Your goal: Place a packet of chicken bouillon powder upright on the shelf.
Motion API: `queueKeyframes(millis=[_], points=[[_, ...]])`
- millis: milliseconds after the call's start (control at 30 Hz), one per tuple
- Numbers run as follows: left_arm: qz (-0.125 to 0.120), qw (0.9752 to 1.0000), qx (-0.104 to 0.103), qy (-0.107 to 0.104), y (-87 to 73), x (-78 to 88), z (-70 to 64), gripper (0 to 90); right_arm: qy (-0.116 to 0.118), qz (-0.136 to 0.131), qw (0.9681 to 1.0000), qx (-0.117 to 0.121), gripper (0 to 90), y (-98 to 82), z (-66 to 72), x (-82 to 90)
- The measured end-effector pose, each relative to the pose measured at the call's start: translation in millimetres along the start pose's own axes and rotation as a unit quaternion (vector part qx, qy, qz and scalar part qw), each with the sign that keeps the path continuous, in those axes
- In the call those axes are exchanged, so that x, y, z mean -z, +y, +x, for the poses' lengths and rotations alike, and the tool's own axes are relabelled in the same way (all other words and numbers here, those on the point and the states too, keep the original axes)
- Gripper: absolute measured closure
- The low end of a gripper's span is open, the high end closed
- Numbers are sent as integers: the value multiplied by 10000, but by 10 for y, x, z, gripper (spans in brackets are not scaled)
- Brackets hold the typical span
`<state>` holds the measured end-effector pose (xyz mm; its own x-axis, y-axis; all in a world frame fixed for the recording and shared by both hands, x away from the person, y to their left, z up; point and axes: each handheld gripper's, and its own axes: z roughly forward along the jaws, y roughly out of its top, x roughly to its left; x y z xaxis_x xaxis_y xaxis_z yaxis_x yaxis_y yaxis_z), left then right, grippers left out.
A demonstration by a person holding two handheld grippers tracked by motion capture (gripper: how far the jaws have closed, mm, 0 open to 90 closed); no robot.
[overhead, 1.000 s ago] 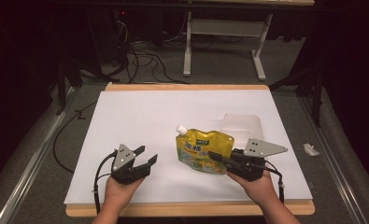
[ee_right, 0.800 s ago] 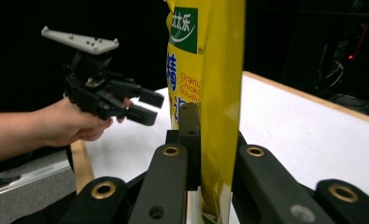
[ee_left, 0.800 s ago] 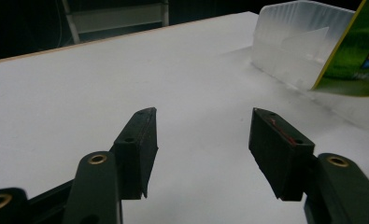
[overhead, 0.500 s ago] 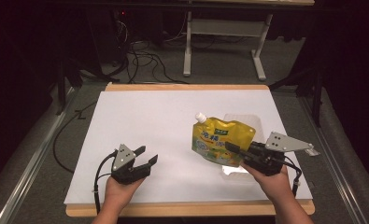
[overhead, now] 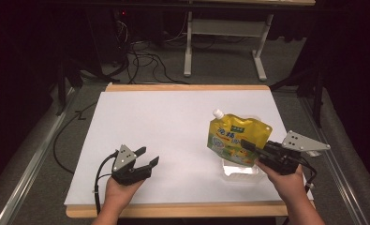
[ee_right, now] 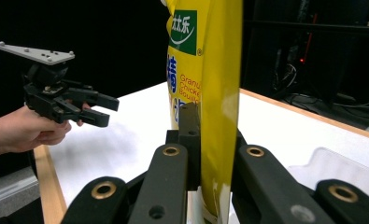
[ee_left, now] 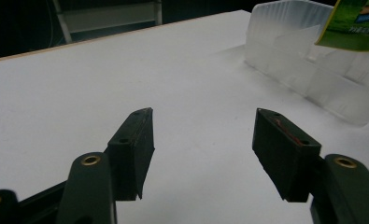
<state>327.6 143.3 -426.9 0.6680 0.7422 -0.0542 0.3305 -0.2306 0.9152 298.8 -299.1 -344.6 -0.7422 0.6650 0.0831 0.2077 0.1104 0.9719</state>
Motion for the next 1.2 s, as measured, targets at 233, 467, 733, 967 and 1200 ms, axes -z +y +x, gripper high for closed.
queueKeyframes(millis=[233,467,733,967,1200], points=[[-4,10000,-46,36,-8,2,0,393,-165,-51,9998,-80,870,-22,-82,147],[29,10000,-86,9,-10,-3,-7,393,-297,-98,9994,-155,869,-45,-141,268],[38,9999,-101,1,-11,-5,-7,394,-346,-92,9992,-180,869,-86,-187,366],[44,9999,-105,-20,-10,-7,-13,395,-375,-116,9990,-206,870,-104,-202,421],[66,9999,-127,-68,-12,-15,-17,393,-352,-52,9990,-258,869,-130,-184,380]])
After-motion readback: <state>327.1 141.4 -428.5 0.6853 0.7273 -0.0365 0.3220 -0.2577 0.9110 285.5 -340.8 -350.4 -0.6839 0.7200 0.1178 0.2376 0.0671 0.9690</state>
